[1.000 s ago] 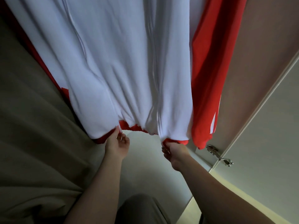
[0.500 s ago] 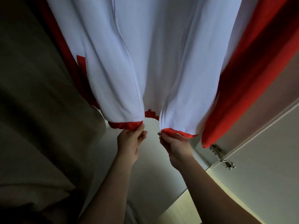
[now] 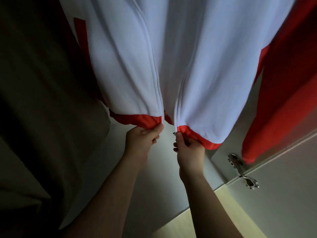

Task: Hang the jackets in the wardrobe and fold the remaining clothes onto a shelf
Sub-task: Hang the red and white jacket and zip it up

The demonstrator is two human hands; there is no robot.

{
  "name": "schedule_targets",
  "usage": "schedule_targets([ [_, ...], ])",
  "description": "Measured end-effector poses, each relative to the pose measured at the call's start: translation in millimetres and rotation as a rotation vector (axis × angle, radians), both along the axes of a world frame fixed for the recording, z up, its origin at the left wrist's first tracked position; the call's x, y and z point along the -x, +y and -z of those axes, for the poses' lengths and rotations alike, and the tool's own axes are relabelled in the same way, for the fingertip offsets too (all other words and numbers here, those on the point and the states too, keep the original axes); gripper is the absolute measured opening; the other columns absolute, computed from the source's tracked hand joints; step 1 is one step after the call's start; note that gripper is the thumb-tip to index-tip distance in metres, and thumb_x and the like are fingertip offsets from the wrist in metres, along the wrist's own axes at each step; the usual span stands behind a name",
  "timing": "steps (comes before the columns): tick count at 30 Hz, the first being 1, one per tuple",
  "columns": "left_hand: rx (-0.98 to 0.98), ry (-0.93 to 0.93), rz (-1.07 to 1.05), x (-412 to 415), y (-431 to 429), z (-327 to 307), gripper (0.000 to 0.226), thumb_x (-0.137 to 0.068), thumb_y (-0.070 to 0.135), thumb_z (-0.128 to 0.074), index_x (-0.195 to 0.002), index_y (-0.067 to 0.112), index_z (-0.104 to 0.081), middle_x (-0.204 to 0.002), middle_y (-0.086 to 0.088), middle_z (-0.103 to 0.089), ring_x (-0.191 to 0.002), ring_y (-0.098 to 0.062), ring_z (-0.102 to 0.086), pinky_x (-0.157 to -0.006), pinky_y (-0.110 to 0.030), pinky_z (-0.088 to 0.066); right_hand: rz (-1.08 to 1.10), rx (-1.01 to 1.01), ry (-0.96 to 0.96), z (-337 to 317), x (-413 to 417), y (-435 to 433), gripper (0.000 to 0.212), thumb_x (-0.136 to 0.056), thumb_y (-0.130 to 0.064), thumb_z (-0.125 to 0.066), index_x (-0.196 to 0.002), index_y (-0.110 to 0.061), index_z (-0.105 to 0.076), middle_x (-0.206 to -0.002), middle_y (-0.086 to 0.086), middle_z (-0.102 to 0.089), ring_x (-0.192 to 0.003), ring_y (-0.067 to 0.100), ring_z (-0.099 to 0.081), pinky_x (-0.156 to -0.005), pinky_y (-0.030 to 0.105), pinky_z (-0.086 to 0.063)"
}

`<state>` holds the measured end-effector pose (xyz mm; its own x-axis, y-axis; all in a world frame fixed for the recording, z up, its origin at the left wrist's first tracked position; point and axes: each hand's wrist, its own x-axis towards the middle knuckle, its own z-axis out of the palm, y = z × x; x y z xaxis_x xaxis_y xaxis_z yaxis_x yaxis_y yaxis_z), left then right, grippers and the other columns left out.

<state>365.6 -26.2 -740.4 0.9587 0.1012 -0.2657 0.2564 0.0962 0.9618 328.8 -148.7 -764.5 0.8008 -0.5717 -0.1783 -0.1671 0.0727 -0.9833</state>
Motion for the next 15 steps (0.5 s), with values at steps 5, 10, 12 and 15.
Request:
schedule_targets([
  [5,-0.095,-0.07,0.017,9,-20,-11,0.024,-0.08,0.034,-0.084,-0.082,0.011,-0.076,-0.08,-0.004,-0.077,-0.075,-0.011,-0.071,-0.083,-0.044,-0.059,-0.066,-0.019,0.045,-10,0,-8,0.031,-0.1,-0.03,-0.061,-0.072,-0.034,-0.073,-0.069,0.002,-0.066,-0.062,0.01,-0.055,-0.058,0.026,-0.048],
  [10,-0.159,-0.128,0.011,15,-19,-5,0.028,-0.082,0.033,-0.082,-0.078,0.006,-0.075,-0.076,-0.009,-0.075,-0.069,-0.011,-0.064,-0.078,-0.044,-0.057,-0.103,-0.2,0.065,-12,4,-7,0.018,-0.099,-0.031,-0.062,-0.089,-0.028,-0.076,-0.063,-0.014,-0.062,-0.053,-0.001,-0.048,-0.051,0.018,-0.045],
  [12,-0.145,-0.114,-0.008,13,-17,0,0.023,-0.083,0.028,-0.082,-0.065,0.016,-0.073,-0.062,0.007,-0.069,-0.059,-0.001,-0.06,-0.07,-0.031,-0.049,-0.084,-0.251,0.077,-10,2,-7,0.015,-0.097,-0.033,-0.065,-0.09,-0.026,-0.076,-0.06,-0.019,-0.063,-0.051,-0.001,-0.047,-0.051,0.017,-0.044],
  [15,-0.098,-0.133,0.011,6,-19,6,0.025,-0.083,0.021,-0.082,-0.061,0.022,-0.072,-0.057,0.014,-0.062,-0.053,0.0,-0.056,-0.07,-0.024,-0.043,-0.03,-0.349,0.092,-10,-1,-10,0.016,-0.094,-0.036,-0.07,-0.091,-0.021,-0.076,-0.059,-0.02,-0.064,-0.047,-0.001,-0.047,-0.051,0.017,-0.045],
])
